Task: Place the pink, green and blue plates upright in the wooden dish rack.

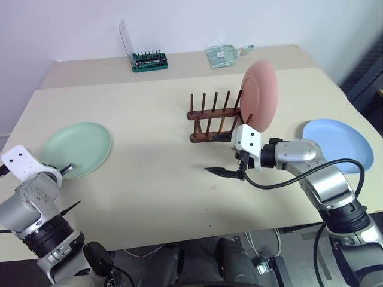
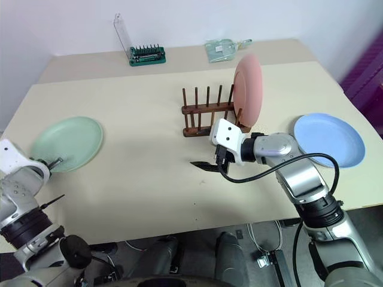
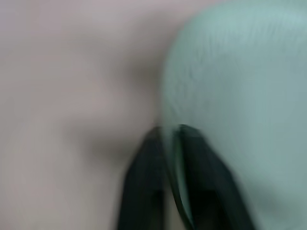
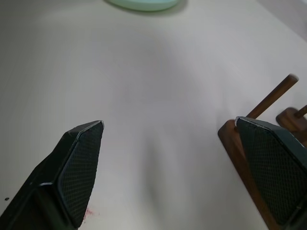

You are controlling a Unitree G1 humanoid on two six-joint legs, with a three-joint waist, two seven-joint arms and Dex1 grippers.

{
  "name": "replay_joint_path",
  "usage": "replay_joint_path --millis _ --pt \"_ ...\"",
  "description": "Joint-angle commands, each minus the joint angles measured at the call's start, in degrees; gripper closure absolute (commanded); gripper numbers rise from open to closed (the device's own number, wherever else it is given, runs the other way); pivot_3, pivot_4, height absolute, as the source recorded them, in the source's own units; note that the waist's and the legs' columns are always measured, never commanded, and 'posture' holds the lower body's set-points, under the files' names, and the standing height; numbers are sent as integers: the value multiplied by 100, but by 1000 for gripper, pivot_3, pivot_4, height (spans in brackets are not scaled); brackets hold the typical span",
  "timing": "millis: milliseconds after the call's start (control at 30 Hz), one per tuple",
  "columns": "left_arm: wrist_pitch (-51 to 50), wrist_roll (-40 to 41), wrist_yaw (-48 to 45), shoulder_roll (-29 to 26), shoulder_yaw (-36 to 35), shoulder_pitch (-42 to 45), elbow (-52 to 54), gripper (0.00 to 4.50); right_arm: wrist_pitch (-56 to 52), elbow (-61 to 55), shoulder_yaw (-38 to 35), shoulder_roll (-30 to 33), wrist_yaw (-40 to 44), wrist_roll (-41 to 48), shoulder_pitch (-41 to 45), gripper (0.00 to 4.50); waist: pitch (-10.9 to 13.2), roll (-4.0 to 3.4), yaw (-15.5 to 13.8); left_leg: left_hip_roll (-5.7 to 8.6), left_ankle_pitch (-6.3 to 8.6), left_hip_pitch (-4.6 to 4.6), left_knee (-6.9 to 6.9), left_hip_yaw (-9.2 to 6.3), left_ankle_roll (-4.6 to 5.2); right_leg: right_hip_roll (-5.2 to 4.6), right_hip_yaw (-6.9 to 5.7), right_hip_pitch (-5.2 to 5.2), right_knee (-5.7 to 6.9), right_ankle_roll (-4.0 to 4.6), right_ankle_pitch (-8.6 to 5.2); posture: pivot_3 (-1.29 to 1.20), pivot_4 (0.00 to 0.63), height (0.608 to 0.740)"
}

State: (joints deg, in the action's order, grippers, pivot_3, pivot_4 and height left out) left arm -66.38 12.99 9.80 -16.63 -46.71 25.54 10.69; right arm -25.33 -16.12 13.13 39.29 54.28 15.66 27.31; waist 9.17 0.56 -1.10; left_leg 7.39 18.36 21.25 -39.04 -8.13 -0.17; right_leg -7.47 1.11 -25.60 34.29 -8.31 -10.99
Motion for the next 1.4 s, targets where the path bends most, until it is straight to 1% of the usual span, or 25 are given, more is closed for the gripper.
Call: replay_joint_path --millis 33,100,200,267,433,500,667,800,833,900,967,1133,1200,1267,1300,1333,1367,1400 --pt "823 165 -778 -174 1134 198 166 4452 87 -218 -238 -2 -170 -111 122 0 0 1 -24 1 0 -1 -1 -1 0 0 0 3 0 0 0 0 150 740" --pt "1247 340 -1267 -221 1670 385 441 4452 116 -200 -207 12 -214 -234 210 0 2 3 -97 1 1 0 -7 -2 1 0 -3 6 -1 1 0 0 150 740" --pt "1611 529 -1686 -230 2215 883 603 4452 765 4 93 -185 -697 -1060 592 0 2 4 -96 2 2 3 -11 1 3 -2 -3 5 -5 2 3 0 150 740" --pt "1640 613 -1784 -234 2490 1300 618 4452 1299 290 366 -351 -1041 -1721 957 0 2 4 -47 -1 2 3 -9 5 3 -1 -3 -1 -4 2 4 0 150 740" --pt "1535 621 -1865 -321 2984 1781 576 4452 2347 1258 785 -659 -1674 -2918 1806 0 2 3 168 -6 6 4 6 15 -2 3 -2 -17 -4 2 3 0 150 740" --pt "1466 673 -1828 -306 3046 1906 561 4452 2611 1464 853 -745 -1711 -3065 1929 0 2 3 202 -6 6 9 6 14 -2 3 -3 -24 -4 2 3 0 150 740" --pt "1207 915 -1771 -165 3104 2174 753 4452 3304 1916 1083 -846 -1974 -3747 2091 0 2 3 201 -7 6 18 6 14 -2 5 -2 -36 -3 3 3 0 150 740" --pt "976 1161 -1597 -14 2924 2347 854 4452 3635 2213 1134 -892 -2010 -3998 2081 0 2 3 187 -6 6 17 2 12 -2 5 -2 -33 -2 2 3 0 150 740" --pt "963 1176 -1616 -56 2948 2343 882 4488 3673 2249 1108 -908 -2027 -4029 2073 245 2 3 194 -6 6 17 2 12 -2 5 -2 -32 -2 3 3 0 150 740" --pt "934 1193 -1644 -125 2996 2318 922 4500 3726 2293 1057 -932 -2049 -4070 2059 890 2 3 204 -6 6 17 4 13 -2 6 -1 -35 -1 2 3 0 150 740" --pt "899 1228 -1611 -136 2983 2286 948 4500 3805 2305 1040 -904 -2101 -4174 2040 1825 2 3 212 -7 6 17 7 13 -2 8 0 -38 -1 3 3 0 150 740" --pt "794 1307 -1568 -115 2934 2209 941 4500 3989 2305 930 -843 -2551 -4590 2048 4434 3 3 200 -7 6 17 6 13 -2 8 2 -38 0 3 3 0 150 740" --pt "761 1404 -1531 -40 2848 2215 930 4500 4030 2302 882 -840 -2638 -4690 2052 4479 3 3 196 -7 6 17 5 14 -3 8 2 -37 -1 3 3 0 150 740" --pt "822 1720 -1465 183 2513 2335 882 4500 4049 2269 833 -834 -2678 -4747 2042 4479 3 3 193 -7 6 17 5 13 -2 8 2 -37 -1 3 3 0 150 740" --pt "985 1835 -1357 301 2289 2481 815 3789 4064 2250 804 -821 -2690 -4760 2037 4500 3 4 188 -7 6 17 4 13 -3 8 2 -36 -2 3 3 0 150 740" --pt "1279 2009 -1151 463 1926 2715 703 3350 4051 2214 739 -824 -2700 -4709 2020 4500 4 5 184 -7 6 17 2 12 -3 8 2 -35 -2 3 3 0 150 740" --pt "1581 2066 -869 546 1572 2932 529 3026 4043 2170 660 -828 -2709 -4632 2006 4500 8 11 172 -7 6 19 2 12 -3 8 2 -35 -3 3 3 0 150 740" --pt "1778 2107 -665 586 1352 3067 404 2468 4037 2141 602 -836 -2713 -4578 1994 4500 10 14 178 -7 6 23 -2 11 -3 8 1 -37 -2 3 4 0 150 740"
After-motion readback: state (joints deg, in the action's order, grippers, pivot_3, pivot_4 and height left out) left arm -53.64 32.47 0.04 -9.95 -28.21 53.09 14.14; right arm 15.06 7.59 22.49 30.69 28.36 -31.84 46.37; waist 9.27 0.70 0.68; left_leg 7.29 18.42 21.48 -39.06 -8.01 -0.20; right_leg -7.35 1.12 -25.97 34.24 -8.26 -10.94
